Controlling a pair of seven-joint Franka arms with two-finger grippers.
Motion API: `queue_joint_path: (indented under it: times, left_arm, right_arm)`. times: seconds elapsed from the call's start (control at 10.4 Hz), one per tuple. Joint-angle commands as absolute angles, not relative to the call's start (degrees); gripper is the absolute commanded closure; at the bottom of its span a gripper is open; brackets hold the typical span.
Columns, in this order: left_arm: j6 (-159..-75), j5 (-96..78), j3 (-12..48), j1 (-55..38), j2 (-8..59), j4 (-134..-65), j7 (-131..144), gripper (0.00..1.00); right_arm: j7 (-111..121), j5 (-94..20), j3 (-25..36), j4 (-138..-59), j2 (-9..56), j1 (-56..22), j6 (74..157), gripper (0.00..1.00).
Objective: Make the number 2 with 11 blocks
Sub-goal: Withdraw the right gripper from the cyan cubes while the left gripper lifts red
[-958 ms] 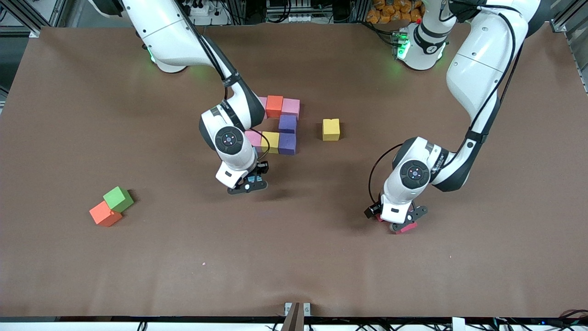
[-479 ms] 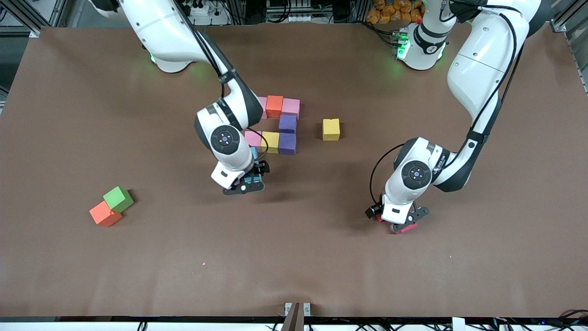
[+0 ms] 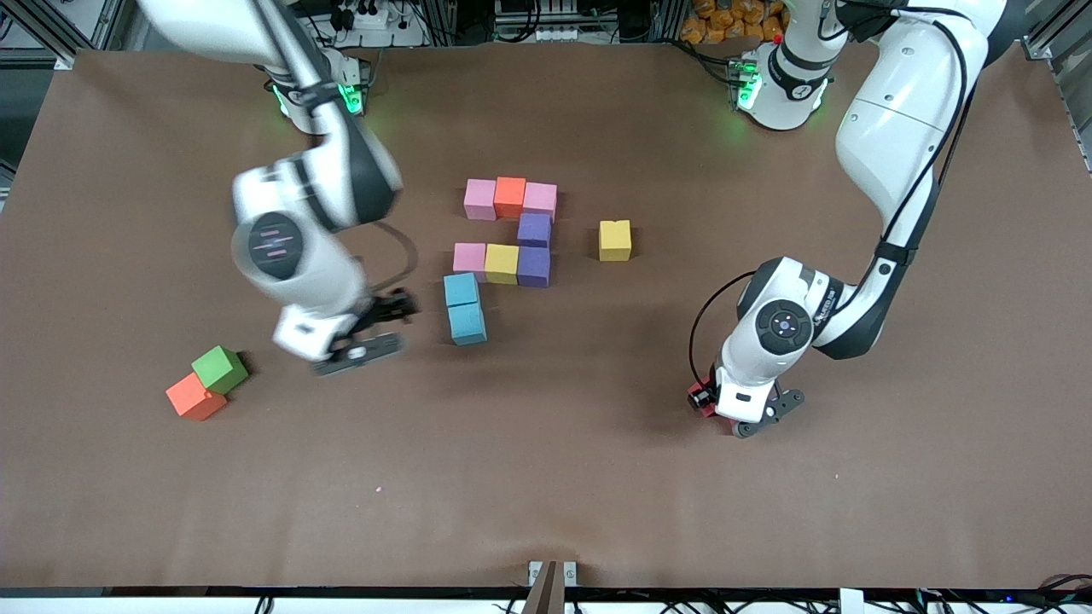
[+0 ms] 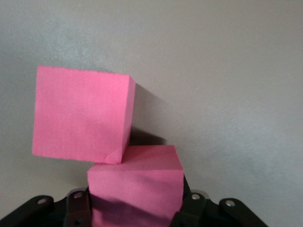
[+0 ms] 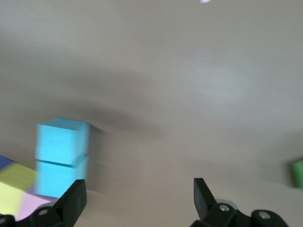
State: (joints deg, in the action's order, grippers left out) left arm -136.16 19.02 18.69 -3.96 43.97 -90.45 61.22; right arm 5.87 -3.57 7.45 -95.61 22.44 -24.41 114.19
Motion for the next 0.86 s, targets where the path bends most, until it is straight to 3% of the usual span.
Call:
queue_joint_path:
  times: [0.0,0.57,0.77]
  left_arm:
    - [-133.5,16.4,19.2,-5.5,42.8,-89.5,65.2,0.68]
    - [-133.1,16.7,18.8,-14.7,42.8,-87.9,89.2,0.68]
    - [-133.1,16.4,18.7,-16.7,43.2,-86.9,95.4,0.68]
  right_arm:
    - [17.2,-3.1,6.9,-98.9,20.3,-17.5,114.9,0.00]
    - [19.4,-3.3,6.6,-100.1,5.2,-4.9,110.1,0.00]
    - [18.8,-3.2,7.0,-99.1,2.3,-4.3,106.5,0.00]
